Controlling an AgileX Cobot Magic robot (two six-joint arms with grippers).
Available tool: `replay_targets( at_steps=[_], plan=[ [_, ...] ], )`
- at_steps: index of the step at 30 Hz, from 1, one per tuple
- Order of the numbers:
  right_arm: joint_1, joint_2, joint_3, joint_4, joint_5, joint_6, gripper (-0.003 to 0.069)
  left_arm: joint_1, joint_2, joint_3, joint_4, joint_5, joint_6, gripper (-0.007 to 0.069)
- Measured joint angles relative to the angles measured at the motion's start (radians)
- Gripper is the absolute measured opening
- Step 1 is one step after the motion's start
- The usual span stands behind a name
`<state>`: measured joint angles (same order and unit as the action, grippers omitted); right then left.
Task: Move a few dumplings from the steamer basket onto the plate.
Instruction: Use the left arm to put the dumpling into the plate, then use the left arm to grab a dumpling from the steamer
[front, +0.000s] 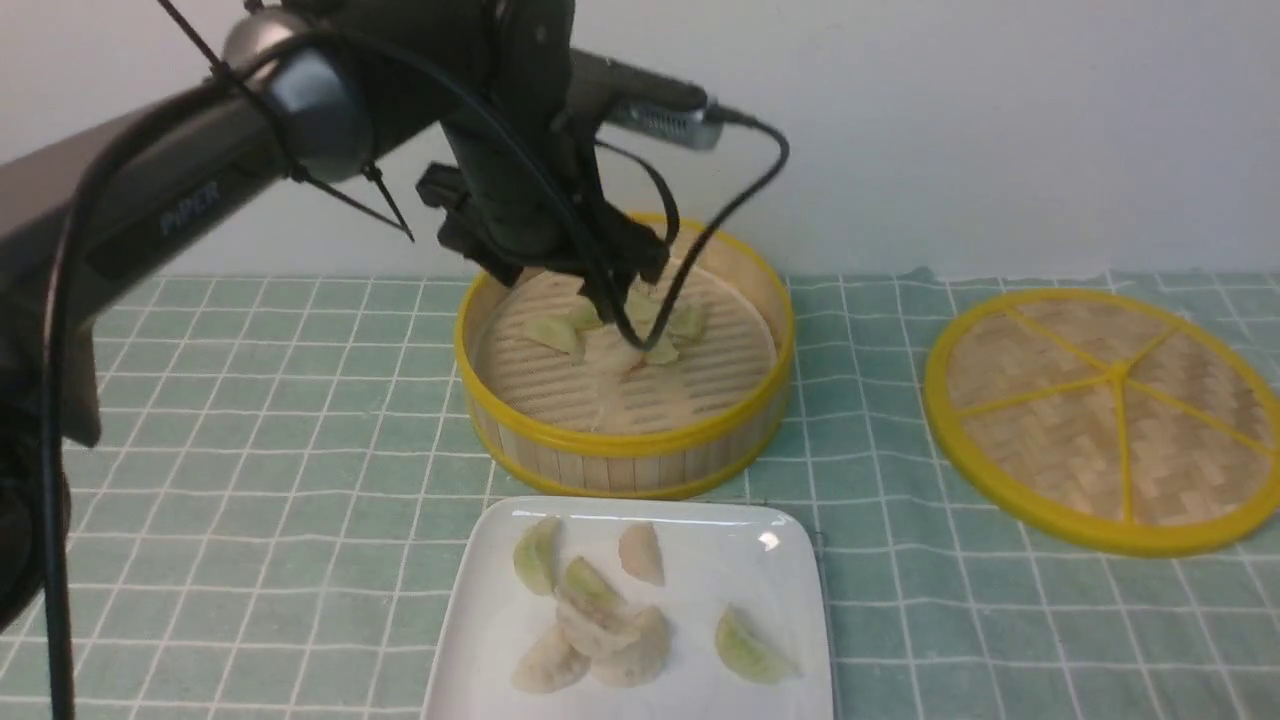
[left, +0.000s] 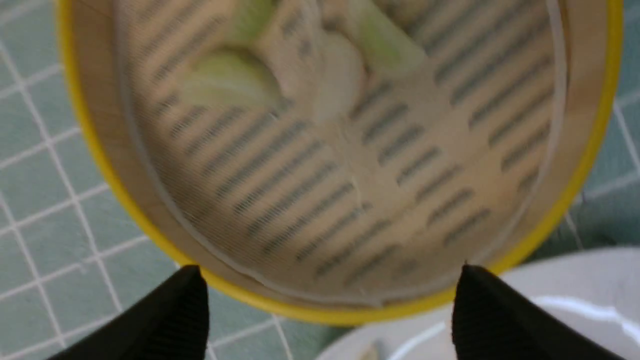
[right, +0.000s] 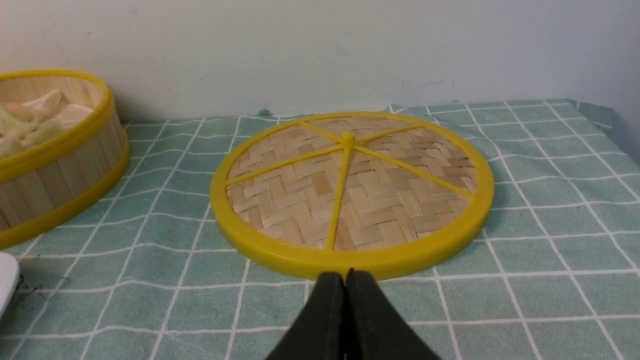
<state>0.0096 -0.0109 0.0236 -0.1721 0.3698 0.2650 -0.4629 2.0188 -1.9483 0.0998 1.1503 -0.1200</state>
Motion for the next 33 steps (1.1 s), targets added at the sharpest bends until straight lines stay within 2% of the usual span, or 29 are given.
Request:
replay_targets(
  at_steps=[3, 7, 17, 25, 28, 29, 30, 31, 33],
  plan=[
    [0.000, 0.000, 0.000, 0.000, 0.000, 0.000, -0.0015, 0.058, 0.079, -0.141, -0.041, 0.001, 0.007, 0.0591],
    [0.000, 0.000, 0.000, 0.000, 0.000, 0.000, -0.0015, 0.087, 0.209, -0.230, -0.055, -0.014, 0.058, 0.0591],
    [0.000, 0.000, 0.000, 0.000, 0.000, -0.001, -0.0015, 0.085, 0.397, -0.260, 0.058, -0.149, 0.093, 0.0591],
    [0.000, 0.000, 0.000, 0.000, 0.000, -0.002, -0.0015, 0.085, 0.447, -0.266, 0.072, -0.183, 0.090, 0.0589],
    [0.000, 0.000, 0.000, 0.001, 0.000, -0.005, -0.0015, 0.085, 0.448, -0.267, 0.069, -0.175, 0.073, 0.0564],
    [0.000, 0.000, 0.000, 0.001, 0.000, -0.008, -0.0015, 0.085, 0.448, -0.268, 0.063, -0.160, 0.048, 0.0514],
    [0.000, 0.000, 0.000, 0.001, 0.000, -0.008, -0.0015, 0.085, 0.448, -0.268, 0.061, -0.159, 0.044, 0.0507],
    [0.000, 0.000, 0.000, 0.001, 0.000, -0.008, -0.0015, 0.085, 0.448, -0.268, 0.049, -0.146, 0.026, 0.0436],
    [0.000, 0.000, 0.000, 0.001, 0.000, -0.008, -0.0015, 0.085, 0.448, -0.270, 0.037, -0.129, 0.014, 0.0426]
  ],
)
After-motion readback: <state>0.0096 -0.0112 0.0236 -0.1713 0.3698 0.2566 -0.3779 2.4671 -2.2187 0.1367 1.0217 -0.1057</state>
